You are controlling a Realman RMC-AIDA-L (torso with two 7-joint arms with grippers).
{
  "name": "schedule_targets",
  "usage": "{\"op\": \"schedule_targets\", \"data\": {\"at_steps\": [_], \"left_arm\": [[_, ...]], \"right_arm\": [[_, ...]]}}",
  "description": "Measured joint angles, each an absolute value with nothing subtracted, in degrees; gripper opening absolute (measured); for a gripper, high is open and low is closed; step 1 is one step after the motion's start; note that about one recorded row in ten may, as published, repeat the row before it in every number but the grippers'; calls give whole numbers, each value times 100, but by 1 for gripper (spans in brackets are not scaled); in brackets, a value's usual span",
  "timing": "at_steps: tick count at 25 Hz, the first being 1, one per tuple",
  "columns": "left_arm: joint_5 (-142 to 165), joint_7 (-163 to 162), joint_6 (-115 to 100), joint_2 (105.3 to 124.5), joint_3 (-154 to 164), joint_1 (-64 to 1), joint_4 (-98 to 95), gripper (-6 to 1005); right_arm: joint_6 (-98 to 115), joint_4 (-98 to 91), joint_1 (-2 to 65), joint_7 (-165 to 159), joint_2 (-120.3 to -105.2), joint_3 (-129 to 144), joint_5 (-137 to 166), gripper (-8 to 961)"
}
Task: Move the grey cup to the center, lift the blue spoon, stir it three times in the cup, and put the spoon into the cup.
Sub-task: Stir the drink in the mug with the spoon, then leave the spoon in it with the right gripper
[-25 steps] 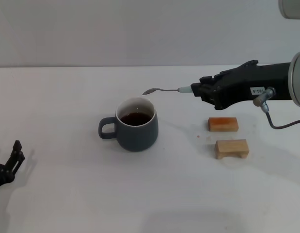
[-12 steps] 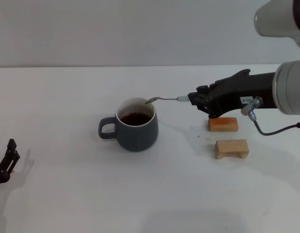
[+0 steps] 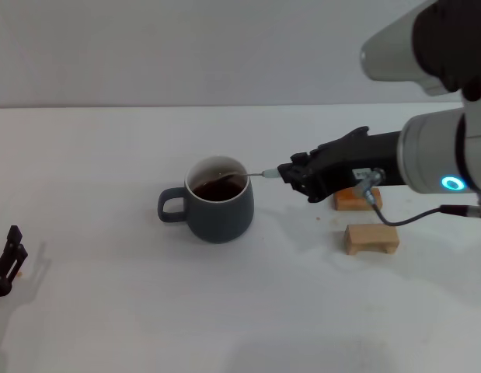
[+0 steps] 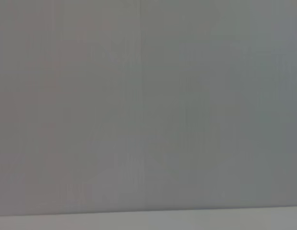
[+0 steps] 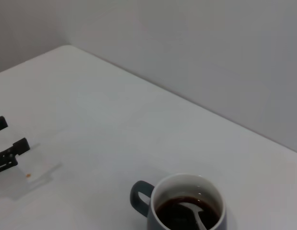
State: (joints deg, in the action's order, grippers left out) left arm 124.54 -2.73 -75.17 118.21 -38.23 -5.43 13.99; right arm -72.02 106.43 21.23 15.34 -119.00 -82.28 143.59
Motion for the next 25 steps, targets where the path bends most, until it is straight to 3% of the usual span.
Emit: {"op": "schedule_targets", "data": {"at_steps": [25], "left_arm": [[12454,-278,-7548,11812,-3869,-497,1398,858]], "right_arm": [[-6363,8902,3147,1576,-11900,-7882,14362,160]]}}
